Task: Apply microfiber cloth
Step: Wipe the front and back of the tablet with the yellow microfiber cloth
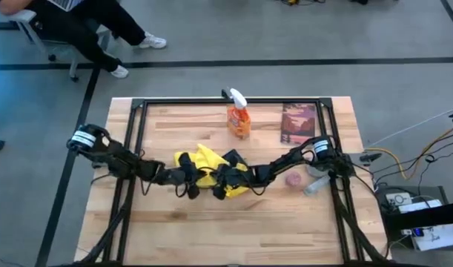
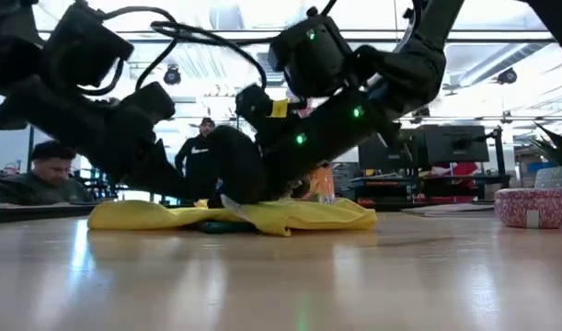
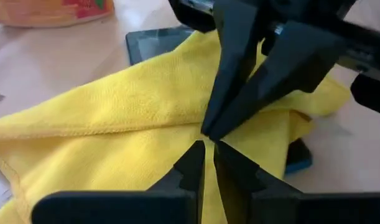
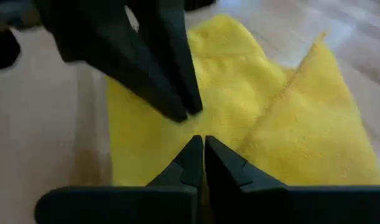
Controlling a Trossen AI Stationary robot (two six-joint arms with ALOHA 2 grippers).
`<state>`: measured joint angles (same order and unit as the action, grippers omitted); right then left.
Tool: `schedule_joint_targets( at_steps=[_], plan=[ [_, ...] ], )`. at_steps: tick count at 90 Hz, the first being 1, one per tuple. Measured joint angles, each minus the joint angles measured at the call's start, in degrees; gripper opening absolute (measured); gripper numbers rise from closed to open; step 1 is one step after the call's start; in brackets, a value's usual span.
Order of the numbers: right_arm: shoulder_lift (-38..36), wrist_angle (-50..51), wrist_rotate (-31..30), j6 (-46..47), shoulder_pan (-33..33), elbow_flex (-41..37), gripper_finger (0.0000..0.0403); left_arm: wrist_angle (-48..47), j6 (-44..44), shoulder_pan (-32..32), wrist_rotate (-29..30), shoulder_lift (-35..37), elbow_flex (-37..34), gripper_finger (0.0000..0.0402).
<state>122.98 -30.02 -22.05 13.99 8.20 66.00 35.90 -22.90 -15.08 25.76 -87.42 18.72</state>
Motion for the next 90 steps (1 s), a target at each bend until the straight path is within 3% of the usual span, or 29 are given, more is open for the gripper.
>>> schedule_joint_targets(
  at_steps=[15, 34, 45, 64, 90],
  plan=[
    [-7.21, 10.59, -2.2, -4.73, 0.56, -0.17, 0.0, -1.32, -0.77, -1.1, -0.21, 0.0, -0.09, 0.0021],
    [-16.01, 28.07, -13.65, -7.7, 0.29, -4.35, 0.0, 0.14, -1.64, -1.25, 0.88, -2.02, -0.02, 0.0021],
    [-18.36, 25.23, -16.56, -6.95, -0.43, -11.92, 0.0, 5.28, -1.12, -1.26, 1.77, -3.89, 0.02, 0.0021],
    [-16.77, 5.61, -13.45, -7.69, -2.78, -22.61, 0.0, 8.83, -0.54, -1.02, 2.23, -7.92, 0.9, 0.0021],
    [-11.94, 2.9, -5.9, -0.58, -2.36, -21.14, 0.0, 7.73, 0.14, 0.09, 2.4, -11.91, 3.34, 0.0021]
  ],
)
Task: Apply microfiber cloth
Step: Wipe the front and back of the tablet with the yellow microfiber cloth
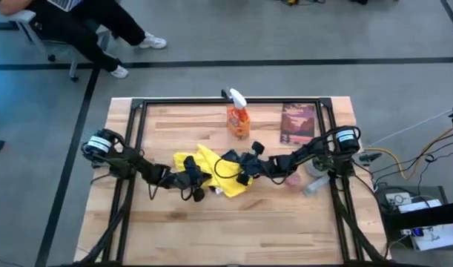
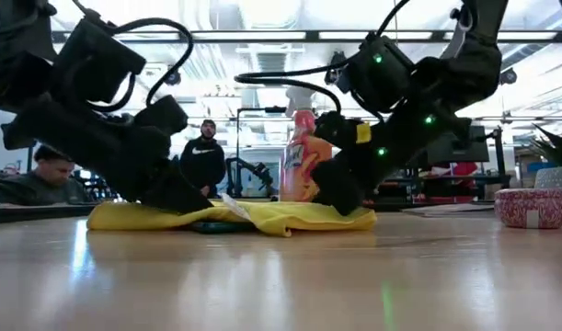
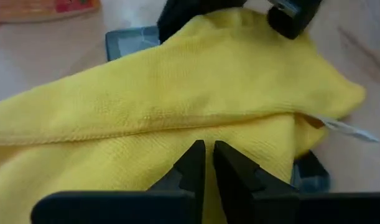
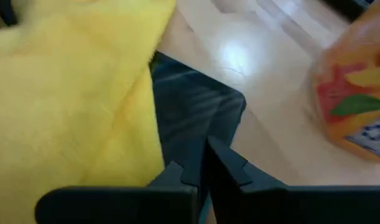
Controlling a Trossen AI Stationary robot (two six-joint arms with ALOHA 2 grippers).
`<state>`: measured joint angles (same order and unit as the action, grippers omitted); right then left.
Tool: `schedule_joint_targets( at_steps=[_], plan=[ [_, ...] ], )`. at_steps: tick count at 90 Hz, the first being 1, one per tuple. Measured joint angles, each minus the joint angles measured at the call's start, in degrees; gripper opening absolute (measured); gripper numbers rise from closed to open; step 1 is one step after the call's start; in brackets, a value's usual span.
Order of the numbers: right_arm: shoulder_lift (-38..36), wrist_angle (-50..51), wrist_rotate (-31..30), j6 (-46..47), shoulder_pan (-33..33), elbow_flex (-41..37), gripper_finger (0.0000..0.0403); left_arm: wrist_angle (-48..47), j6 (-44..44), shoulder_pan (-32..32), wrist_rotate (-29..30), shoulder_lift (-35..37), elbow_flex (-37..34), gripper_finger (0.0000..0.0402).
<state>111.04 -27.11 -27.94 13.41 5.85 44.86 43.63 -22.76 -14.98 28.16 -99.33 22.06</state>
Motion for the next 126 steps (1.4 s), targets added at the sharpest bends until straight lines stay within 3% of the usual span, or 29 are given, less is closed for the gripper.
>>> schedule_joint_targets(
  at_steps=[21, 46, 71, 87, 98, 126],
  plan=[
    [-0.35, 1.13, 2.96, 4.72, 5.65, 1.57, 0.0, -7.23, 1.78, 1.27, 0.85, 3.99, -0.36, 0.0021],
    [-0.28, 1.12, 1.55, 1.36, 4.63, 3.42, 0.0, -14.57, 3.47, 0.89, -1.06, 9.34, -0.57, 0.0021],
    [7.99, -10.85, 1.63, -1.05, 2.65, 5.3, 0.0, -14.09, 3.24, 0.69, -1.55, 9.1, -0.46, 0.0021],
    [12.31, -15.12, 6.54, -4.16, 2.43, 9.75, 0.0, -12.48, 1.18, 0.64, -1.17, 6.14, -0.27, 0.0021],
    [12.69, -13.98, 9.94, -7.0, 2.75, 12.67, 0.0, -11.65, 1.06, 0.64, -1.09, 4.97, 0.04, 0.0021],
    [14.87, -14.42, 11.2, -9.0, 2.48, 15.87, 0.0, -9.94, 2.91, 0.47, -1.57, 4.73, 0.32, 0.0021]
  ],
)
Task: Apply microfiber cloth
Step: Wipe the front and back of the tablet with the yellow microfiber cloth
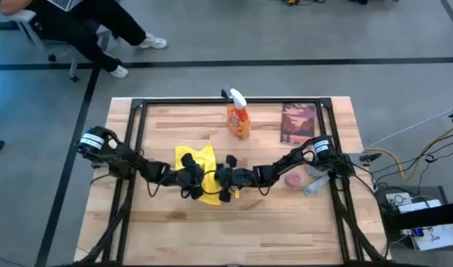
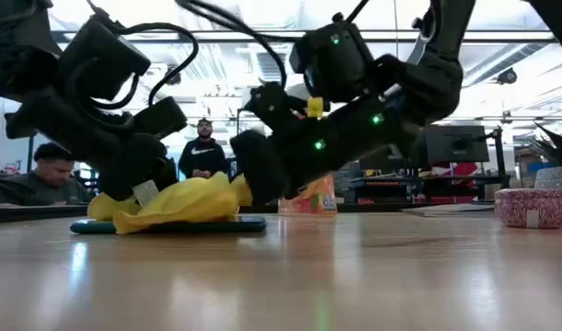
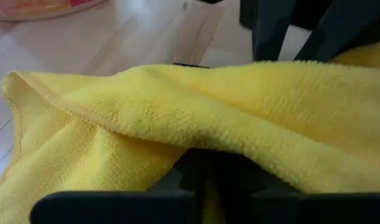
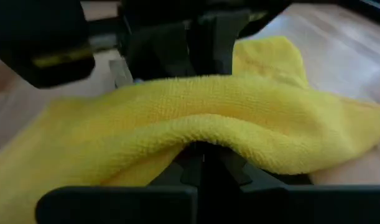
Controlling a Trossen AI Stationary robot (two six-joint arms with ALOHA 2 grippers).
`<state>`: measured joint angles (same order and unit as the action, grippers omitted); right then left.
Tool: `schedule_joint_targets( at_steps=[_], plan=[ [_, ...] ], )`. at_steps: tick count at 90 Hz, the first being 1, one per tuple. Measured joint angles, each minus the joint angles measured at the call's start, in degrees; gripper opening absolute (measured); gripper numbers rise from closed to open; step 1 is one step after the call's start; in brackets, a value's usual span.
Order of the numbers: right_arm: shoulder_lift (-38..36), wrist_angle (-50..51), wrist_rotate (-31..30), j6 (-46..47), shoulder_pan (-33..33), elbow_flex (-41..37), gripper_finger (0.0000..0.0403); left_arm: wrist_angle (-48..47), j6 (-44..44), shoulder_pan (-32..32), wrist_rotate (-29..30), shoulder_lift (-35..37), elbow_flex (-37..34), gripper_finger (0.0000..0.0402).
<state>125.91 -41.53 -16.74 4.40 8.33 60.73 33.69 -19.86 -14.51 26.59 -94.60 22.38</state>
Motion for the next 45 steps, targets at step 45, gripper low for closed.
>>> schedule_joint_targets(
  at_steps=[45],
  plan=[
    [3.17, -2.1, -1.32, 5.53, -0.89, -2.36, 0.0, -16.15, -4.19, -0.2, 1.43, 7.83, -2.56, 0.0021]
  ],
)
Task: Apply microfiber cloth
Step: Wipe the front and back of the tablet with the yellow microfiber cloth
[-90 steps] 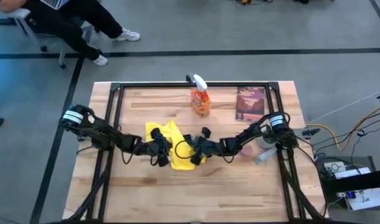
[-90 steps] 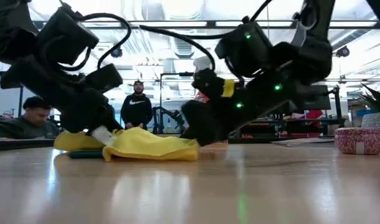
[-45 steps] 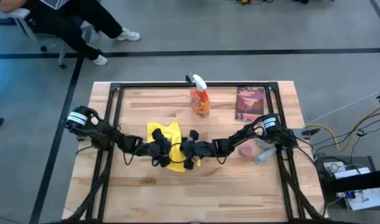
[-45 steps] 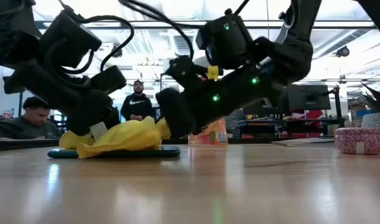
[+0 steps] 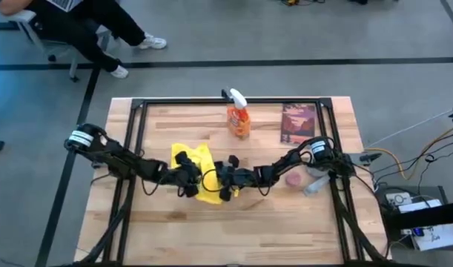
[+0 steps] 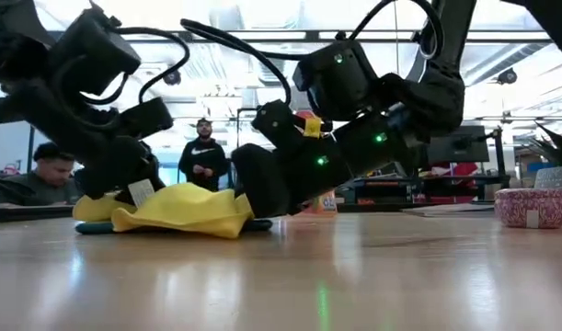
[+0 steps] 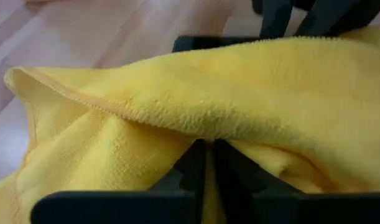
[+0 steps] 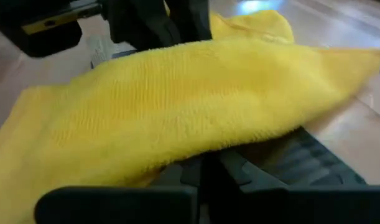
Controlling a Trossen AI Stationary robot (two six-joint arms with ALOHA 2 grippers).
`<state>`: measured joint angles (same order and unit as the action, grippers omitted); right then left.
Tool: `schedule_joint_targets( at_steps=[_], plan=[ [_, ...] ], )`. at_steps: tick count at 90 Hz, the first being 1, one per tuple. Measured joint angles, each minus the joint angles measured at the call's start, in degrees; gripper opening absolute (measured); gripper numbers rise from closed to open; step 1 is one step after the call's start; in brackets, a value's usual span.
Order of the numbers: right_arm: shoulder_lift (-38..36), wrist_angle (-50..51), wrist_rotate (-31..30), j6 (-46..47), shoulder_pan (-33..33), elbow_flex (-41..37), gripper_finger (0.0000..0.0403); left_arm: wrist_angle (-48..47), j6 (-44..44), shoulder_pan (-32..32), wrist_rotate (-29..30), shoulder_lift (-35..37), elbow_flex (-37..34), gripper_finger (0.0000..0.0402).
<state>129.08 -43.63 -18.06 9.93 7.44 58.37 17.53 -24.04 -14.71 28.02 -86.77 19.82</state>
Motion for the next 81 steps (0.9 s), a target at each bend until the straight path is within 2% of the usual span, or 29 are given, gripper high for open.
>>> schedule_joint_targets(
  at_steps=[18, 29, 36, 47, 53, 60, 81],
  plan=[
    [0.0, -0.27, -0.07, 0.11, 0.02, -0.11, 0.0, 0.66, -6.47, -2.61, 1.55, 2.94, -4.79, 0.0021],
    [0.02, -0.29, -0.05, 0.11, 0.02, -0.11, 0.0, 0.46, -10.56, -6.47, 4.83, 4.69, -6.78, 0.0021],
    [0.02, -0.48, -0.05, 0.12, 0.02, -0.14, 0.0, 0.07, -12.16, -10.46, 9.33, 5.21, -7.04, 0.0021],
    [0.08, -0.94, -0.09, 0.12, 0.02, -0.2, 0.0, 3.06, -12.53, -17.79, 20.7, 4.56, -7.62, 0.0021],
    [0.09, -1.01, -0.15, 0.13, 0.04, -0.24, 0.0, 6.49, -13.17, -21.51, 28.67, 3.69, -8.16, 0.0021],
    [0.09, -1.12, -0.17, 0.13, 0.04, -0.26, 0.0, 11.42, -15.13, -23.87, 34.35, 2.04, -9.84, 0.0021],
    [0.1, -1.45, -0.13, 0.05, 0.04, -0.29, 0.0, 28.16, -15.94, -21.97, 37.03, -6.51, -12.42, 0.0021]
  ],
)
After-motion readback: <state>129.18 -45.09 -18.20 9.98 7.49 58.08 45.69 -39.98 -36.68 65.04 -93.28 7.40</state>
